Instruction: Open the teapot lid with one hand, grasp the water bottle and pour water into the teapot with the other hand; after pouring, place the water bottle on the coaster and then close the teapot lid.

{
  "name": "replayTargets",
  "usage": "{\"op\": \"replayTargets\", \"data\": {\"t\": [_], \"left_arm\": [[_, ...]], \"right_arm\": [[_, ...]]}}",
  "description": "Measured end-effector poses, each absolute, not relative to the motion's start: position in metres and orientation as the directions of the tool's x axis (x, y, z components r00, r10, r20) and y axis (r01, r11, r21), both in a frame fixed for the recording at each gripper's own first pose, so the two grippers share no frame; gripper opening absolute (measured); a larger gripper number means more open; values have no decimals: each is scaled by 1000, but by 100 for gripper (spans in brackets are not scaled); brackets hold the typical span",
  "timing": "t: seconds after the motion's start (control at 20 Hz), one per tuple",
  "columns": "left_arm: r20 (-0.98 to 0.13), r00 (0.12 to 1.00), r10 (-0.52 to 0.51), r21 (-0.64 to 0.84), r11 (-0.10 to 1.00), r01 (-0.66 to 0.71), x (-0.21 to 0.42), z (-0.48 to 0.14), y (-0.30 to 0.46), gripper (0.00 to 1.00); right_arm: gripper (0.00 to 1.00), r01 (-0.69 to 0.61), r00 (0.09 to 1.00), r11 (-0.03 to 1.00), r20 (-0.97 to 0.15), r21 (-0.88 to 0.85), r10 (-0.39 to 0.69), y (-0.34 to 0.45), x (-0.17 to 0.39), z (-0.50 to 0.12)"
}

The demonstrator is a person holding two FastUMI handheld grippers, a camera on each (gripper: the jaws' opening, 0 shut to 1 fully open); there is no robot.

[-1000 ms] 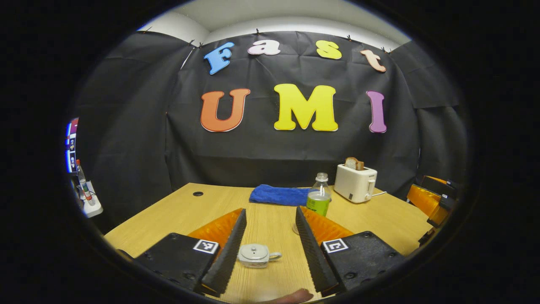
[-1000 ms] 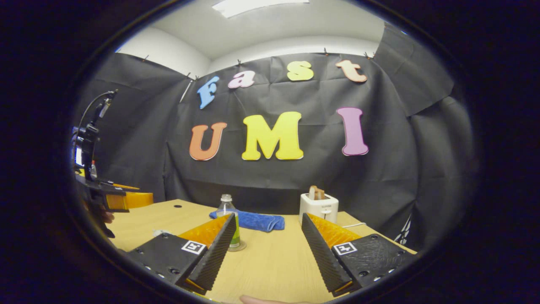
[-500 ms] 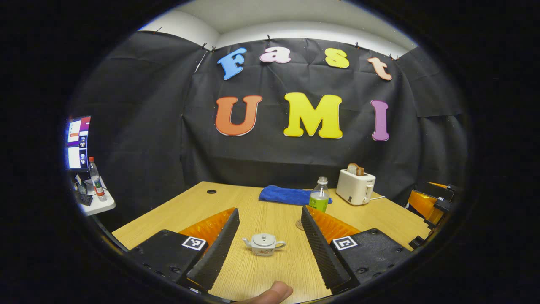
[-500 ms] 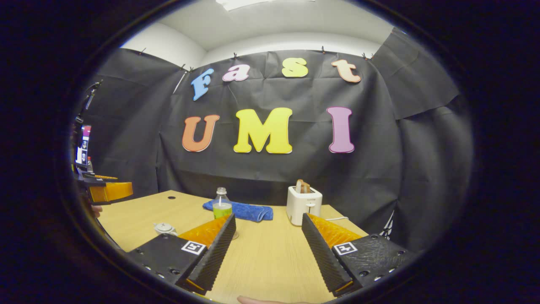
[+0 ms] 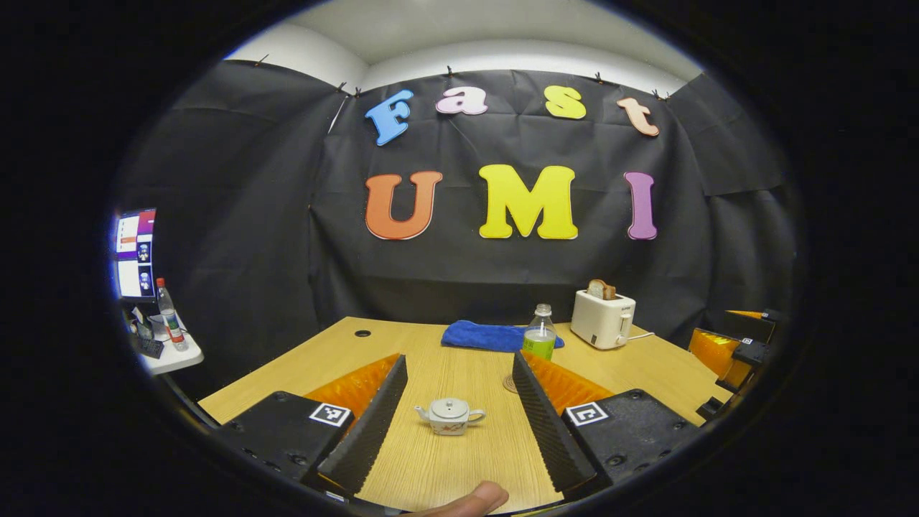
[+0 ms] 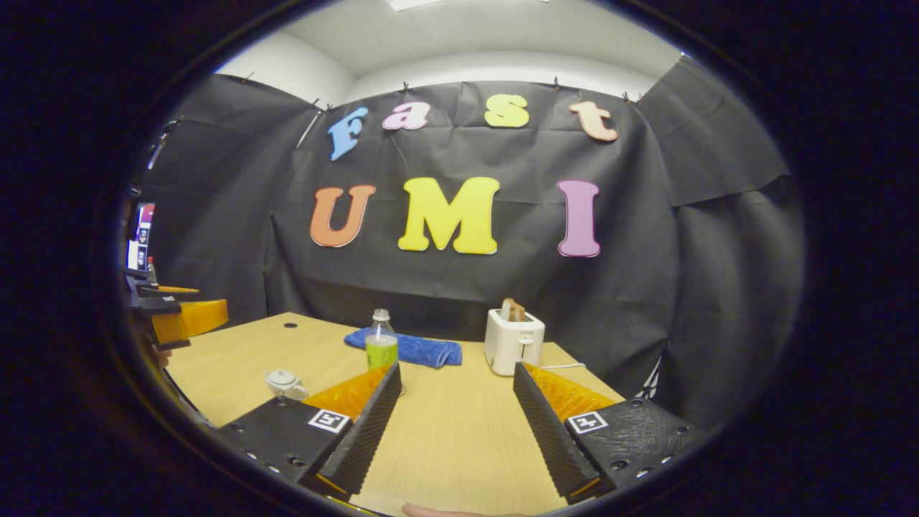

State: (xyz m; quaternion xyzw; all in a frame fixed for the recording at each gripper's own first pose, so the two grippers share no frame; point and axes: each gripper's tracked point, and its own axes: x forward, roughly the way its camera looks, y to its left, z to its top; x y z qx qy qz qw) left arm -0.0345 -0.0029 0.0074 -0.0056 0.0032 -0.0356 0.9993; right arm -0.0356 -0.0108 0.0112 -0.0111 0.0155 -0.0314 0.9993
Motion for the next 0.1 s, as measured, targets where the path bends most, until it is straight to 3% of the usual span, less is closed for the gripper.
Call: {"op": "replayTargets", "data": {"t": [0.1], "left_arm": [[-15, 998, -67, -2, 998, 67, -30, 3, -4, 93]], "right_arm": [[94, 58, 998, 998, -26, -29, -58, -9, -36, 12]]}}
